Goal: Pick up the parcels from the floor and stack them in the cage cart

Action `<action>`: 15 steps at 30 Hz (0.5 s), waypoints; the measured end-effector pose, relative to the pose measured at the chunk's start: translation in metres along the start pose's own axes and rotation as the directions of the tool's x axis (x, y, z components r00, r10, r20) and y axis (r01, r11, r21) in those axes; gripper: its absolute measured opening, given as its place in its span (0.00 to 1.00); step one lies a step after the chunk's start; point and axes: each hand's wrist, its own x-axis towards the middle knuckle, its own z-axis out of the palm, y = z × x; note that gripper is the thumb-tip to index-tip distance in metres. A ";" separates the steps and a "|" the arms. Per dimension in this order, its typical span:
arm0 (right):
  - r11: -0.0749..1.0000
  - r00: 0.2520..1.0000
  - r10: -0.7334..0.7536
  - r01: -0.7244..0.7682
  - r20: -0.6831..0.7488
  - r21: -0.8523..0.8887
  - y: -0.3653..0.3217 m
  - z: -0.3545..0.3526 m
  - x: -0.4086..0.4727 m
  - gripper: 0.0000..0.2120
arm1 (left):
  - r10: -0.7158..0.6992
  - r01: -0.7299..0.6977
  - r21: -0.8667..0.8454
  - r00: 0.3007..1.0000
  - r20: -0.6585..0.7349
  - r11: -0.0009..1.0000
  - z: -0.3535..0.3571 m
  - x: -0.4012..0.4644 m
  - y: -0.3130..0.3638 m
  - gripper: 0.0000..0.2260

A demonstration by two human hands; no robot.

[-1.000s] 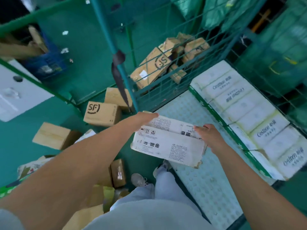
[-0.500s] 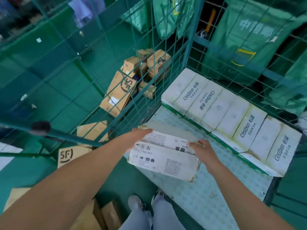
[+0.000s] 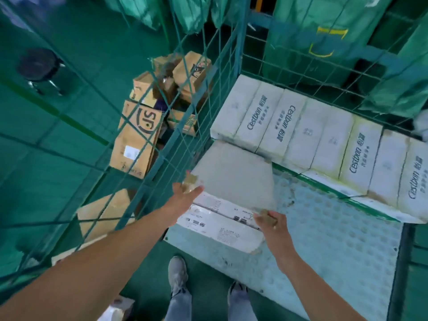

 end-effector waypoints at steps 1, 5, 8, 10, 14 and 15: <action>1.000 1.000 0.003 -0.003 -0.018 -0.001 0.008 0.014 0.004 0.19 | -0.015 0.015 0.010 0.999 -0.032 1.000 -0.003 0.011 -0.008 0.45; 0.997 0.997 0.062 -0.060 -0.037 0.054 0.044 0.068 0.014 0.20 | -0.052 0.053 0.029 0.998 -0.025 0.998 -0.023 0.042 -0.053 0.47; 0.972 0.987 0.132 -0.112 -0.087 0.208 0.074 0.097 0.011 0.29 | -0.079 0.084 0.074 0.995 -0.063 0.994 -0.031 0.052 -0.092 0.39; 0.953 0.975 0.189 -0.153 -0.116 0.263 0.091 0.113 0.009 0.37 | -0.106 0.113 0.092 0.991 -0.083 0.989 -0.033 0.056 -0.113 0.28; 0.941 0.951 0.254 -0.201 -0.176 0.271 0.122 0.133 0.021 0.30 | -0.189 0.194 0.083 0.980 -0.068 0.977 -0.029 0.073 -0.160 0.26; 0.942 0.950 0.250 -0.193 -0.188 0.275 0.128 0.135 0.027 0.29 | -0.202 0.206 0.094 0.978 -0.054 0.974 -0.027 0.079 -0.169 0.26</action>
